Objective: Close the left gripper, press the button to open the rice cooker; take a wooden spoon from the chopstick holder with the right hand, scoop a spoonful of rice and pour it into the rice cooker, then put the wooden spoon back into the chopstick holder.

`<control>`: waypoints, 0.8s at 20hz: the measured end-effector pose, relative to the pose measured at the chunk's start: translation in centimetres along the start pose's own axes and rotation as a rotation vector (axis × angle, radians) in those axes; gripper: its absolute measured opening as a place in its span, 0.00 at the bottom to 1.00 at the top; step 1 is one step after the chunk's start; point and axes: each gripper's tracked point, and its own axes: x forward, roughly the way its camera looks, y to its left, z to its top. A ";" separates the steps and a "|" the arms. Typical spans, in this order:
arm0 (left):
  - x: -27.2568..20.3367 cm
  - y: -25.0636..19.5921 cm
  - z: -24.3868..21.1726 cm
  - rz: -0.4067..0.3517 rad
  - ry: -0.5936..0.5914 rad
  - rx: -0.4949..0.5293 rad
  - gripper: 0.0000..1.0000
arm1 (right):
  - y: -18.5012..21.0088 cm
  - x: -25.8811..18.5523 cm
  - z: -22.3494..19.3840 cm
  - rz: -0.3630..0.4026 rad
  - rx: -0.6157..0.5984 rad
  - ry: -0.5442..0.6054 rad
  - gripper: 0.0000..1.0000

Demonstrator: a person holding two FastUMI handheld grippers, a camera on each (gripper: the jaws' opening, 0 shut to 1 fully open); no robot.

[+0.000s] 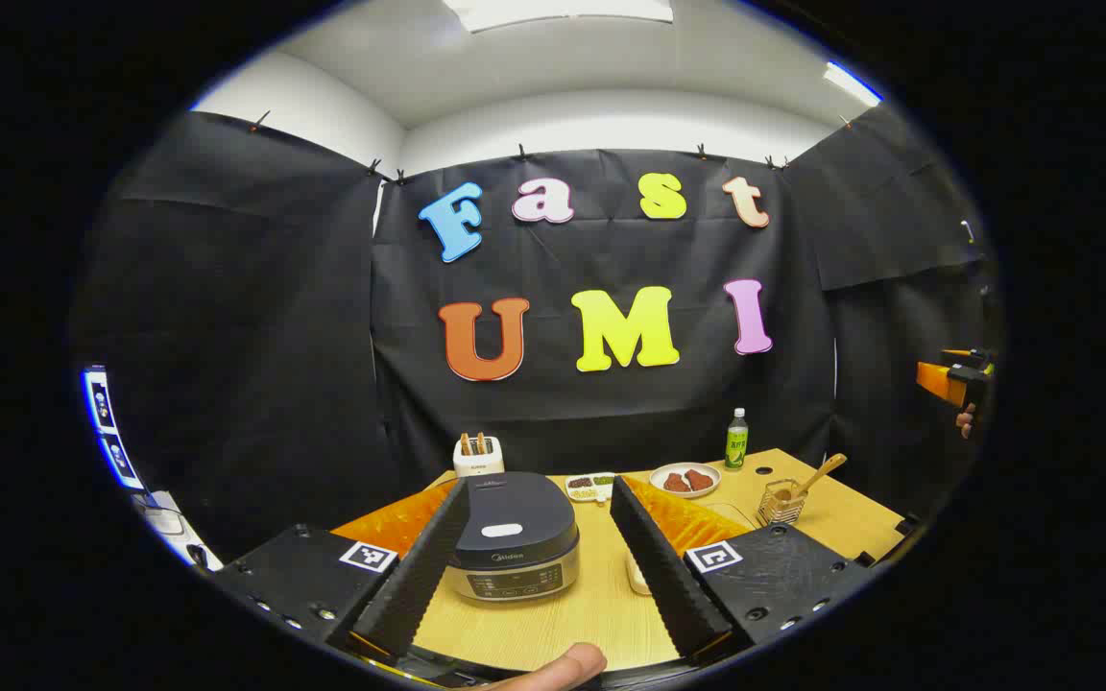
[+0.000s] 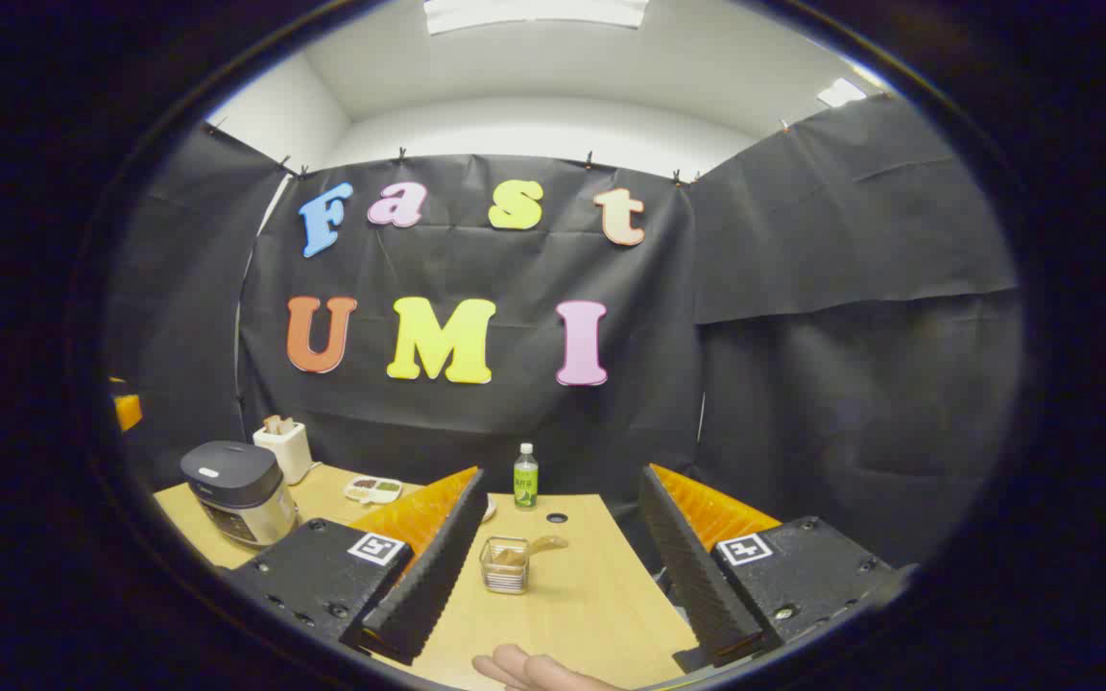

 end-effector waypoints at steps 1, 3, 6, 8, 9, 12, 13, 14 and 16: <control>-0.1 0.0 0.4 0.000 -0.003 -0.003 0.94 | -0.3 -0.1 0.6 -0.007 0.004 -0.004 1.00; -0.3 0.1 1.1 -0.006 -0.005 -0.014 0.95 | -0.8 -0.4 1.8 -0.022 0.008 -0.023 1.00; -0.3 0.4 1.6 -0.015 0.008 -0.046 0.95 | -0.8 -1.1 2.5 -0.018 0.009 -0.031 0.97; -0.2 0.6 1.8 -0.021 0.009 -0.070 0.95 | -0.7 -1.4 3.0 -0.013 0.009 -0.036 1.00; -0.3 0.7 2.0 -0.021 0.010 -0.075 0.95 | -0.7 -1.4 3.2 -0.012 0.008 -0.040 1.00; 0.4 1.2 1.7 -0.014 0.024 -0.069 0.95 | -0.3 -1.9 3.5 -0.001 0.013 -0.046 0.97; 0.7 1.4 1.5 -0.007 0.026 -0.064 0.95 | -0.2 -1.9 3.6 0.001 0.013 -0.048 0.97; 1.1 1.7 1.7 0.002 0.022 -0.063 0.87 | -0.3 -2.0 3.9 -0.005 0.021 -0.058 0.97; 2.2 1.8 1.4 0.012 0.027 -0.076 0.93 | -0.5 -1.9 4.5 -0.015 0.040 -0.083 0.97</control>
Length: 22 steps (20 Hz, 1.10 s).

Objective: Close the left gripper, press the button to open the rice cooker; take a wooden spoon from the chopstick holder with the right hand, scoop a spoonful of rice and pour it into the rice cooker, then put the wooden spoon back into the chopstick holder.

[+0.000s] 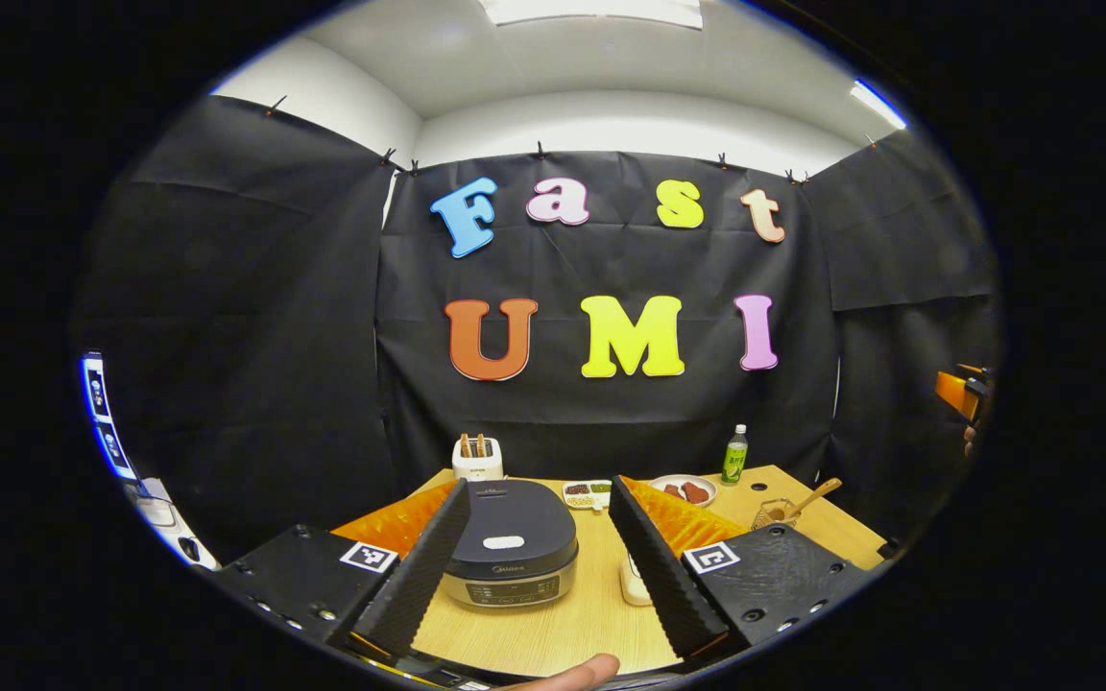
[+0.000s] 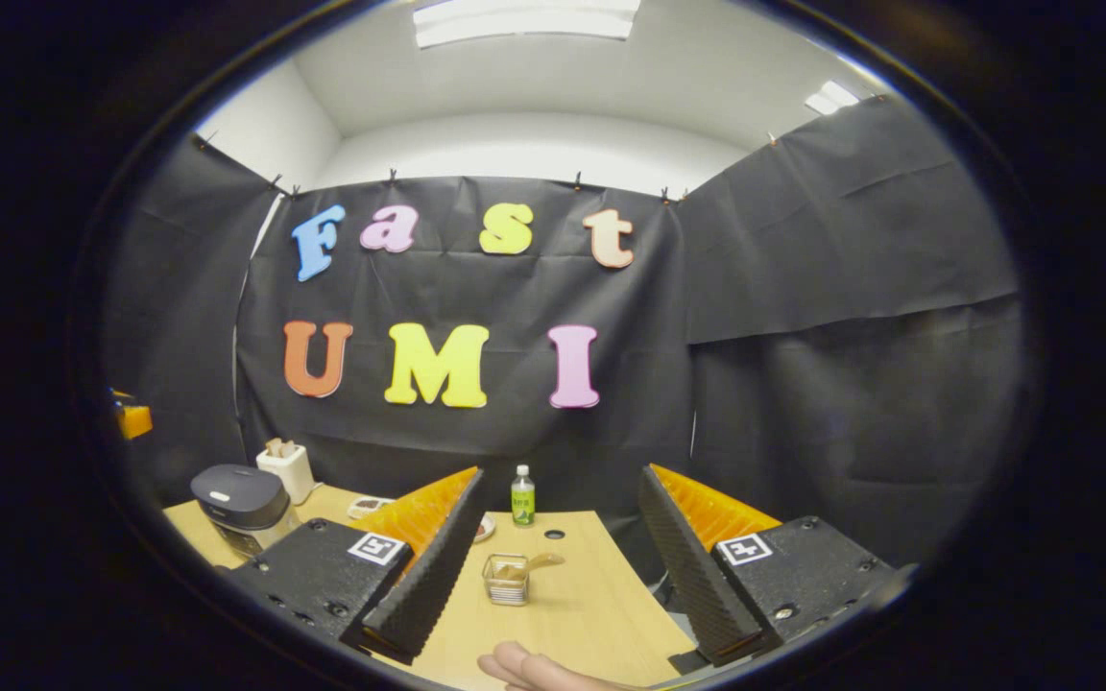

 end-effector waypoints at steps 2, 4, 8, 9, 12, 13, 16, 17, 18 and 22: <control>1.3 0.4 -0.4 0.009 0.015 0.006 0.83 | 0.3 -0.1 -0.3 0.006 0.013 -0.006 1.00; 2.8 0.5 -0.4 -0.001 0.024 0.025 0.71 | 0.7 0.0 -0.7 0.022 0.029 -0.004 0.99; 5.8 1.3 -1.3 -0.004 0.039 0.044 0.35 | 0.4 0.0 -1.5 0.033 0.077 -0.010 1.00; 6.4 1.7 -2.0 0.007 0.062 0.054 0.35 | 0.3 0.0 -1.7 0.034 0.079 -0.007 0.97; 8.9 0.9 -4.5 -0.029 0.137 0.054 0.01 | 0.0 -0.1 -1.6 0.033 0.066 -0.019 1.00; 9.6 1.3 -5.3 -0.014 0.163 0.068 0.04 | -0.1 -0.1 -1.7 0.030 0.062 -0.025 1.00; 11.4 1.9 -8.9 0.002 0.279 0.067 0.09 | 0.4 -0.6 -1.2 0.061 0.065 -0.063 1.00; 11.9 2.5 -9.9 0.024 0.314 0.065 0.00 | 0.4 -0.6 -1.2 0.066 0.063 -0.077 1.00; 12.5 2.8 -11.1 0.031 0.347 0.065 0.00 | 0.1 -0.7 -1.4 0.060 0.057 -0.073 1.00; 14.4 3.2 -14.8 0.049 0.462 0.008 0.00 | 0.9 -1.6 -2.5 0.096 0.043 -0.045 0.97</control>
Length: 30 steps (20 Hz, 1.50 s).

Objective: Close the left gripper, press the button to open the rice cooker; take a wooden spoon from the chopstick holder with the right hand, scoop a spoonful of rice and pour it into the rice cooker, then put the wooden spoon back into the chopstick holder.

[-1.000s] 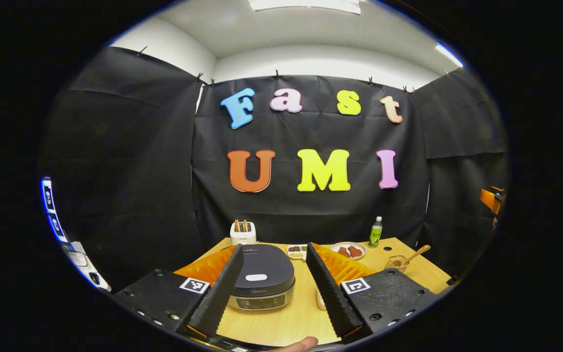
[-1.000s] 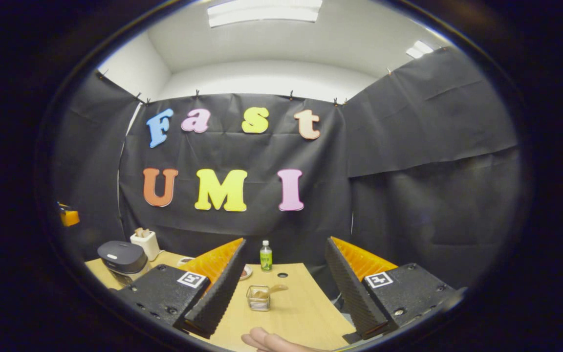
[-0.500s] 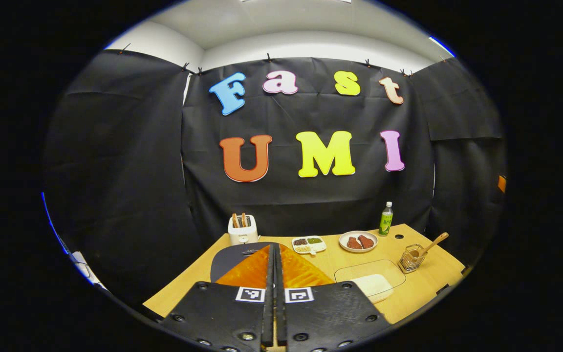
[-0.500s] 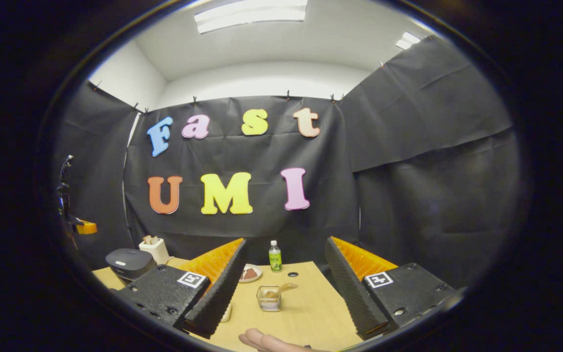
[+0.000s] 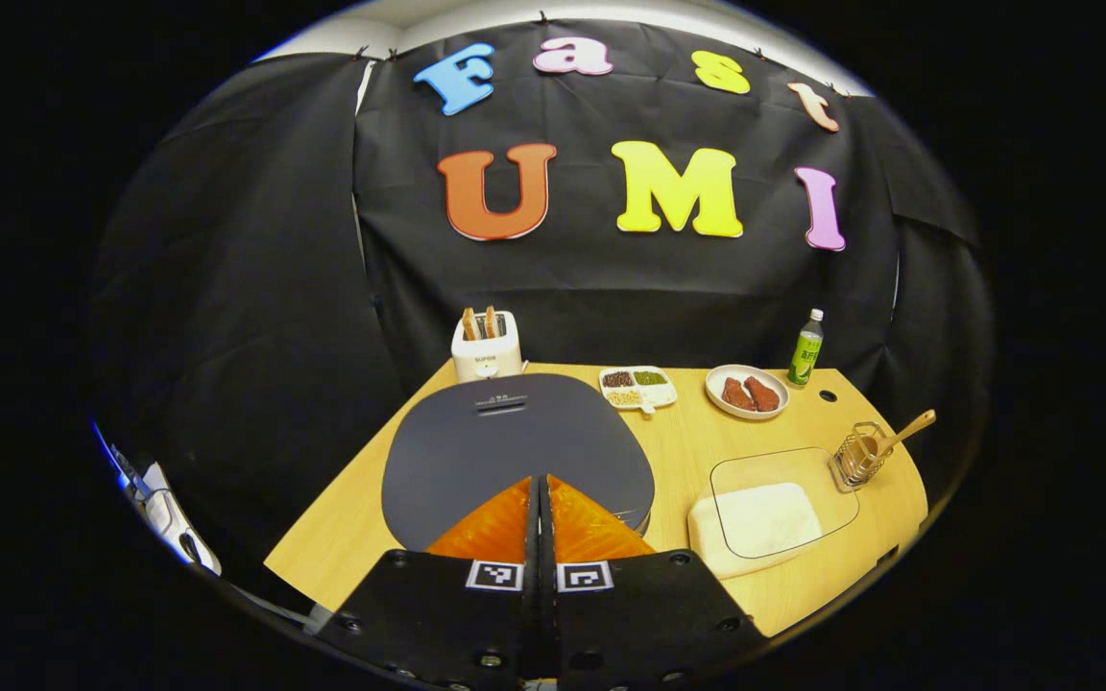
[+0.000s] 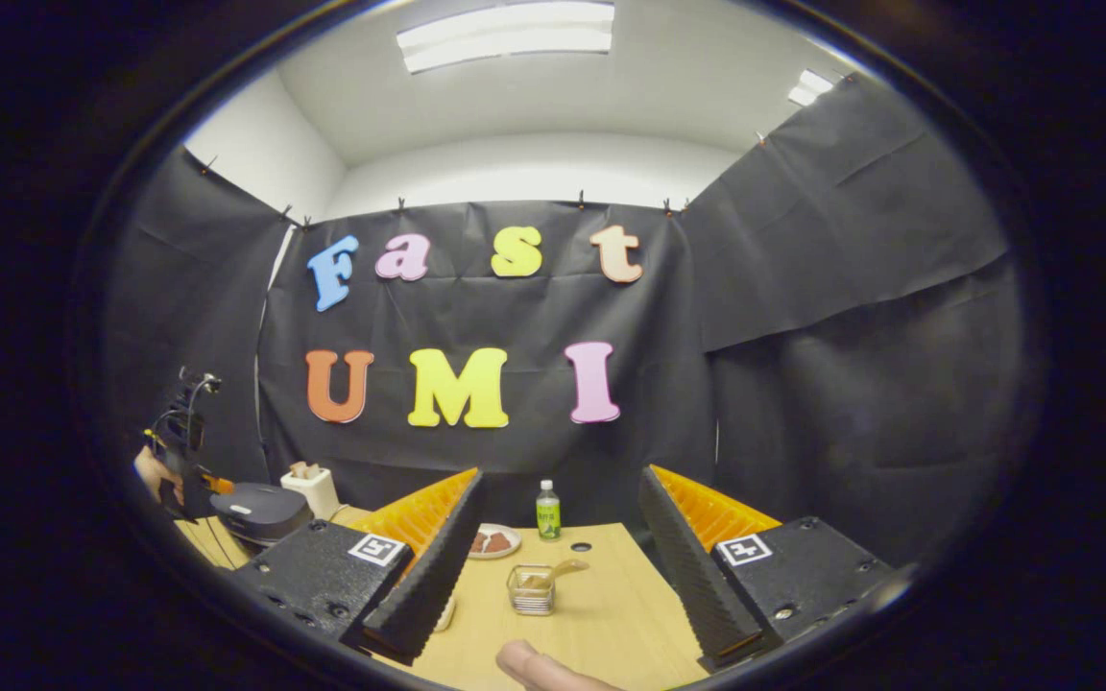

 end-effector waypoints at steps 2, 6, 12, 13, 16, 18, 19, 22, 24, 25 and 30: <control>1.1 0.0 -0.8 0.005 0.036 -0.036 0.00 | 0.5 -0.4 0.0 0.030 -0.012 0.001 1.00; 2.6 0.5 -2.6 0.035 0.092 -0.040 0.00 | -0.5 -0.9 0.8 0.003 -0.058 -0.034 0.97; 2.0 0.7 -3.1 0.070 0.162 -0.038 0.00 | -0.7 -1.5 1.5 -0.019 -0.077 -0.063 1.00; 1.9 0.6 -3.3 0.069 0.182 -0.029 0.00 | -0.7 -1.6 1.4 -0.015 -0.072 -0.063 1.00; 2.0 0.6 -3.9 0.069 0.203 0.021 0.00 | -0.4 -1.8 1.2 -0.014 -0.056 -0.058 1.00; 2.0 0.7 -3.7 0.072 0.189 0.013 0.00 | 0.1 -1.8 0.9 -0.002 -0.050 -0.048 1.00; 2.0 0.7 -3.6 0.068 0.196 0.003 0.00 | 0.3 -1.8 0.7 0.004 -0.052 -0.042 0.97; 0.9 0.6 -3.4 0.067 0.191 -0.036 0.00 | 0.0 -1.7 0.2 0.004 -0.067 -0.029 1.00; -0.4 0.8 -2.4 0.076 0.119 -0.019 0.00 | -0.3 -1.5 -0.4 0.003 -0.075 -0.025 1.00; -1.3 1.1 -1.2 0.092 0.060 -0.021 0.02 | -0.6 -1.2 -0.9 -0.004 -0.079 -0.016 1.00; -6.4 1.7 1.6 0.108 -0.088 -0.023 0.96 | -0.8 -0.2 -2.9 -0.008 -0.074 0.037 1.00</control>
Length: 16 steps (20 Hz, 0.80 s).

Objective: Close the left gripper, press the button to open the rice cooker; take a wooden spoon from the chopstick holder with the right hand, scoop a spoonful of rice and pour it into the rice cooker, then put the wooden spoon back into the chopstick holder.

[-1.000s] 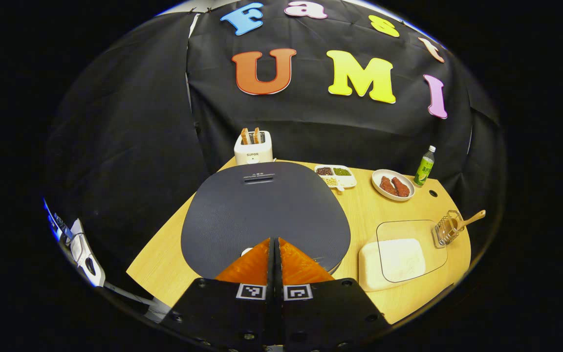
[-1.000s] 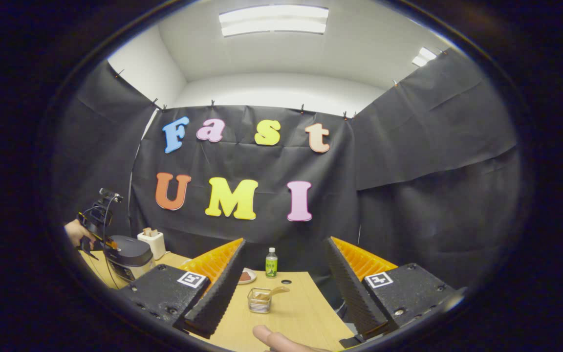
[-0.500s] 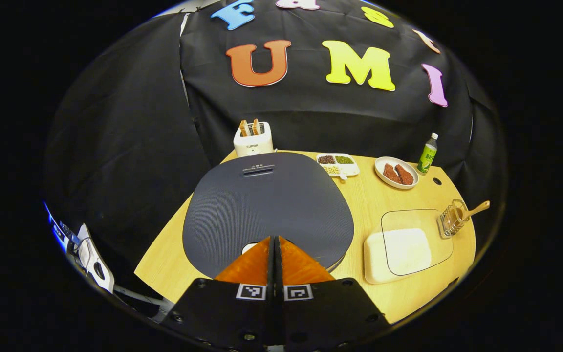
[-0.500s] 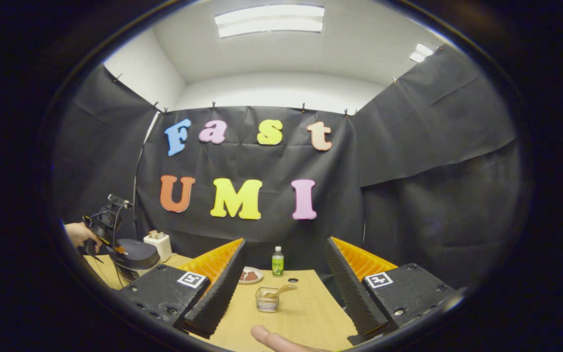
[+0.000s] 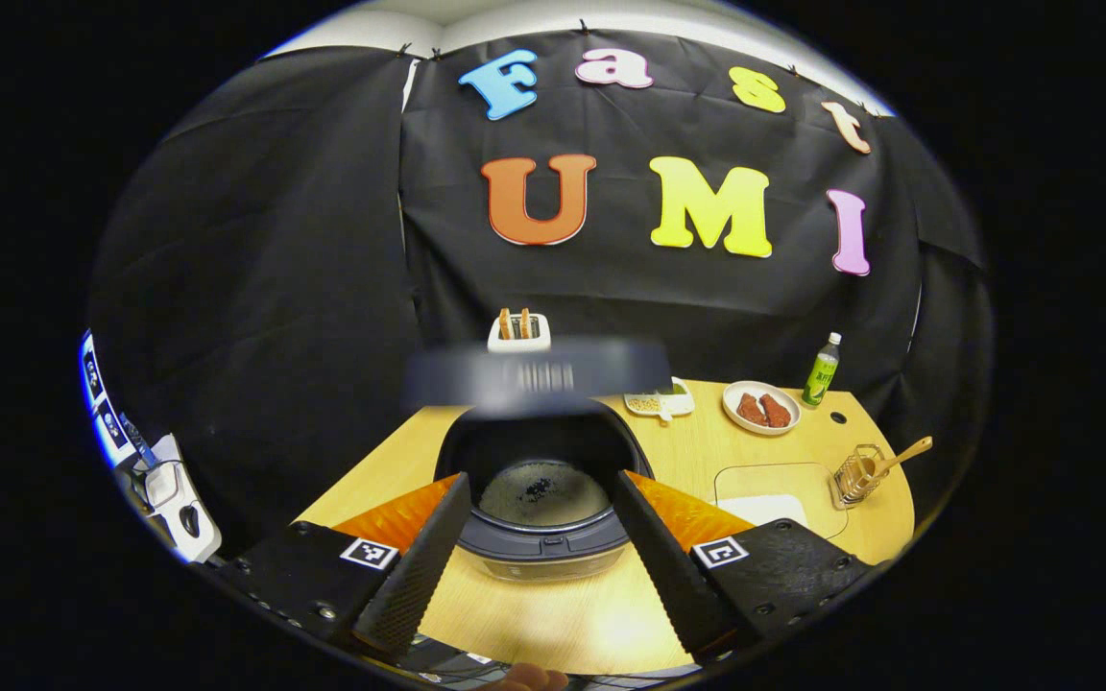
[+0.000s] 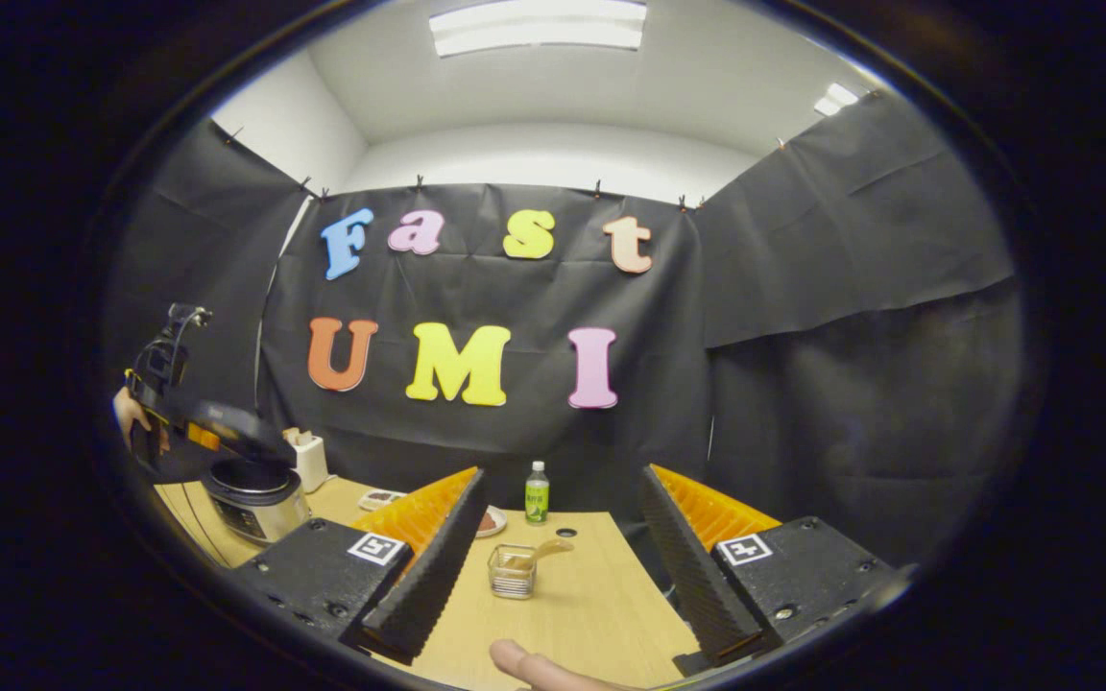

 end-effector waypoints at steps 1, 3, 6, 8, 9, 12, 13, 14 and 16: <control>-0.4 0.7 0.6 0.025 -0.038 0.032 0.96 | 0.1 0.2 -0.4 0.006 0.001 0.006 1.00; -2.2 1.3 1.7 0.043 -0.111 0.049 0.96 | 0.4 0.5 -1.0 0.017 0.000 0.005 1.00; -5.0 0.5 2.3 0.023 -0.184 0.046 0.96 | 0.2 1.6 -3.4 -0.012 -0.016 0.043 0.97; -7.0 -0.1 2.1 0.001 -0.211 0.048 0.96 | 0.8 2.3 -4.9 -0.014 -0.036 0.070 0.97; -8.0 -0.4 2.1 -0.011 -0.226 0.049 0.96 | 1.2 2.8 -5.9 -0.009 -0.035 0.090 1.00; -10.9 -0.7 2.1 -0.031 -0.286 0.052 0.96 | 1.2 4.8 -7.9 -0.013 -0.024 0.110 1.00; -11.8 -1.0 1.7 -0.041 -0.295 0.047 0.96 | 1.2 5.7 -8.8 -0.014 -0.020 0.117 0.97; -12.8 -1.3 1.5 -0.054 -0.303 0.045 0.96 | 1.2 6.6 -9.7 -0.017 -0.010 0.128 0.97; -14.2 -1.6 0.9 -0.068 -0.324 0.048 0.96 | 1.3 8.2 -12.2 -0.011 0.016 0.168 1.00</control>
